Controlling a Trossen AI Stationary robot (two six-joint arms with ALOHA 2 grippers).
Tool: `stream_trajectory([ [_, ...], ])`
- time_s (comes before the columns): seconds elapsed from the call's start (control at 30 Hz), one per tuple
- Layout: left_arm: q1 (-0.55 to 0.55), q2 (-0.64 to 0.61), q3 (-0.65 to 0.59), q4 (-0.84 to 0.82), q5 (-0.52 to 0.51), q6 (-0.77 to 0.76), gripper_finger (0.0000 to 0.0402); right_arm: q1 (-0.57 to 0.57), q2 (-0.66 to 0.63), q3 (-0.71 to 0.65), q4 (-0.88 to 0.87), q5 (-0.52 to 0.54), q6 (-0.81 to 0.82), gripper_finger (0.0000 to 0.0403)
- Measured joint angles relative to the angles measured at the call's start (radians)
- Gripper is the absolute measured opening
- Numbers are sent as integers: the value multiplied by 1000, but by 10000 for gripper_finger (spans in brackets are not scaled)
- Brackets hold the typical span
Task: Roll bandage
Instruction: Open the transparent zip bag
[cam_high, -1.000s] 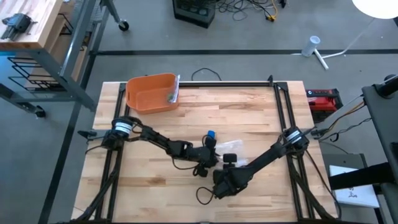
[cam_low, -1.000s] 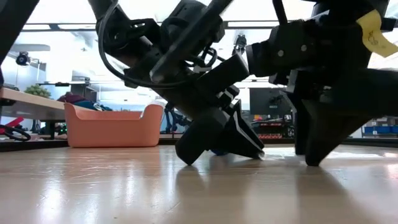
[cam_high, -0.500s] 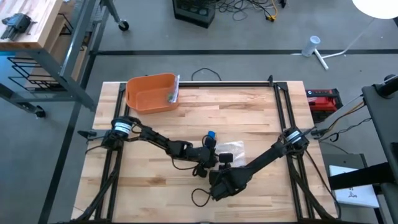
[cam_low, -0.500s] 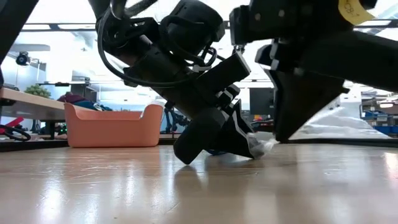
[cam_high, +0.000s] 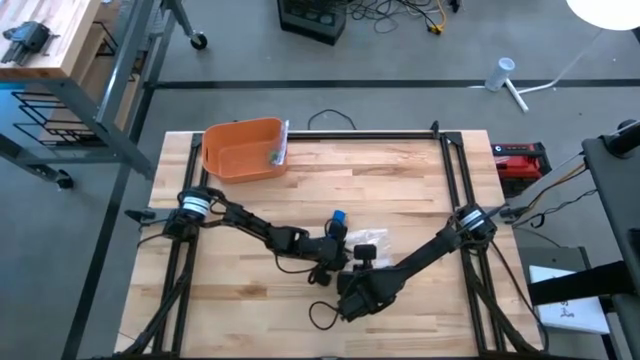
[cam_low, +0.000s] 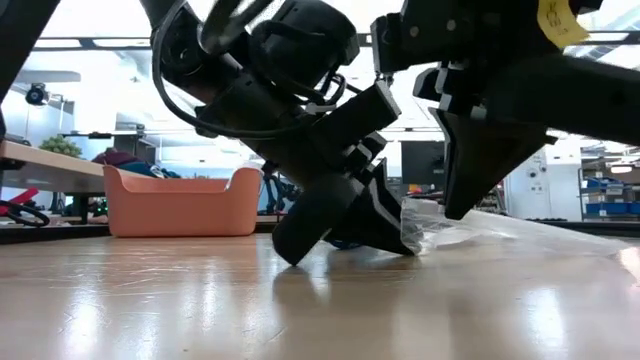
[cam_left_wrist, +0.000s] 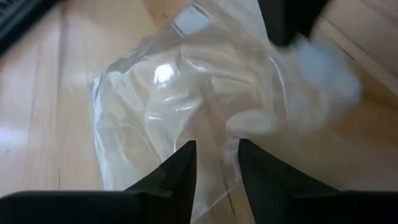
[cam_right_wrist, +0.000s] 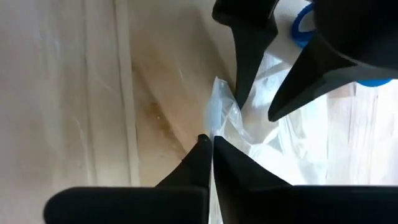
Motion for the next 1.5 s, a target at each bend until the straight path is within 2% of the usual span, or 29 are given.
stream_trajectory([
  [0.2, -31, -155, -5, -225, -1, 35, 114, 3, -2, 61, -55, -51, 40, 2],
  [0.4, -84, -296, -22, -320, 18, -60, 119, 13, -4, 176, -185, -76, 78, 2],
  [0.57, -132, -327, -60, -167, 79, -49, 114, 22, -4, 271, -283, -74, 105, 2],
  [0.7, -140, -313, -92, -41, 77, -49, 126, 32, -5, 331, -307, -66, 113, 2],
  [0.93, -140, -270, -98, 32, 73, -57, 166, 39, -5, 379, -303, -65, 110, 2],
  [1.1, -140, -259, -96, 77, 73, -87, 174, 39, -5, 378, -302, -65, 122, 2],
  [1.27, -140, -260, -96, 96, 71, -95, 144, 39, -5, 379, -274, -65, 119, 2],
  [1.5, -140, -261, -96, 98, 70, -97, 46, 42, -5, 383, -270, -64, 110, 2],
])
